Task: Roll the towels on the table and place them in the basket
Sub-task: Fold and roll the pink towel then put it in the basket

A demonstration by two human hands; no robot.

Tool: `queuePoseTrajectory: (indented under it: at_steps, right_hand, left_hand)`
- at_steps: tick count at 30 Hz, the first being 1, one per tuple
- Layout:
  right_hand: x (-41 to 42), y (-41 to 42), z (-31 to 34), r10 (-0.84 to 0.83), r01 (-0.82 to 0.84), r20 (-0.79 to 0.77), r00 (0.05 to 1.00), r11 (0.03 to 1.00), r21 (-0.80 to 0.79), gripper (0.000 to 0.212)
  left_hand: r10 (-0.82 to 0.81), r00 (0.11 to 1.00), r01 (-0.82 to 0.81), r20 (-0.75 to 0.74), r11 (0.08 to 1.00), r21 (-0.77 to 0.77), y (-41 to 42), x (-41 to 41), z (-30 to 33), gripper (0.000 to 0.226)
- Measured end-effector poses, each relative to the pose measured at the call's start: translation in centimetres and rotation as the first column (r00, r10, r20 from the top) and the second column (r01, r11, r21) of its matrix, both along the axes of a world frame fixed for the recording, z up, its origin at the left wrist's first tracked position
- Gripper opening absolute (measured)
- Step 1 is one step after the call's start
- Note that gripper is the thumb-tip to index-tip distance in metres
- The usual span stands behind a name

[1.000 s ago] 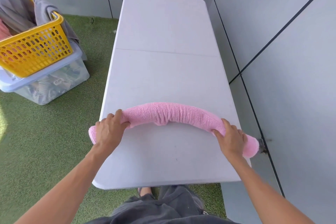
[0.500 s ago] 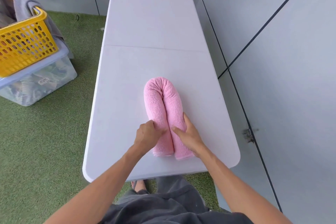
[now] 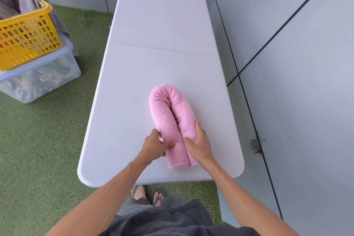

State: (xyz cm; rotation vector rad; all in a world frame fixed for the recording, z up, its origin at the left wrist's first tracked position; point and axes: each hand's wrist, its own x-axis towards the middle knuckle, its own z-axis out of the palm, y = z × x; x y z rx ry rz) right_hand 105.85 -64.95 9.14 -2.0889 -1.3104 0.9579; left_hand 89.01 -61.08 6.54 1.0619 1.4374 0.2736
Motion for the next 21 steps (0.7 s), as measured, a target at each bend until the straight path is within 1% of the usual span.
queuePoseTrajectory:
  at_steps: [3,7,9,11,12,13,14,16,18,21]
  right_hand:
    - [0.6,-2.5,0.4,-0.068,0.066,0.015,0.998,0.993,0.094,0.061]
    - [0.8,-3.2,-0.2,-0.034,0.031,0.029,0.999,0.996,0.087,0.051]
    - [0.8,-2.6,-0.4,-0.062,0.063,-0.005,0.998,0.994,0.091,0.049]
    - [0.8,-2.4,-0.2,-0.056,0.061,-0.051,0.997,0.993,0.100,0.050]
    - [0.9,-2.6,-0.2,-0.024,0.030,-0.065,0.998,0.995,0.091,0.053]
    - [0.9,-2.8,-0.3,0.031,-0.027,-0.058,0.998,0.997,0.067,0.062]
    - [0.8,-3.2,-0.6,0.108,-0.107,-0.022,0.994,0.994,0.027,0.077]
    - [0.1,-3.7,-1.2,0.262,-0.253,0.124,0.957,0.964,-0.087,0.107]
    - [-0.9,-3.6,-1.8,0.302,-0.273,0.269,0.915,0.952,-0.141,0.123]
    - [-1.8,-2.7,-2.0,0.264,-0.198,0.417,0.869,0.960,-0.196,0.138]
  left_hand:
    - [-0.053,0.999,0.053,0.003,0.998,-0.036,0.5,-0.6,0.0,0.052]
    - [-0.077,0.997,0.077,0.003,0.996,-0.054,0.5,-0.1,0.3,0.050]
    - [-0.085,0.996,0.085,0.005,0.995,-0.057,0.4,0.4,0.5,0.049]
    - [-0.091,0.996,0.091,0.006,0.994,-0.067,0.6,0.6,0.7,0.048]
    - [-0.100,0.995,0.100,0.007,0.992,-0.077,0.7,0.5,0.8,0.047]
    - [-0.111,0.994,0.112,0.010,0.990,-0.083,0.8,0.5,0.8,0.044]
    - [-0.123,0.992,0.123,0.011,0.989,-0.084,0.8,0.5,0.9,0.041]
    - [-0.138,0.990,0.138,-0.002,0.986,-0.090,0.8,0.6,1.0,0.039]
    - [-0.156,0.988,0.153,-0.017,0.982,-0.106,0.9,0.6,1.0,0.042]
    - [-0.208,0.977,0.202,-0.043,0.973,-0.114,1.4,0.6,1.3,0.049]
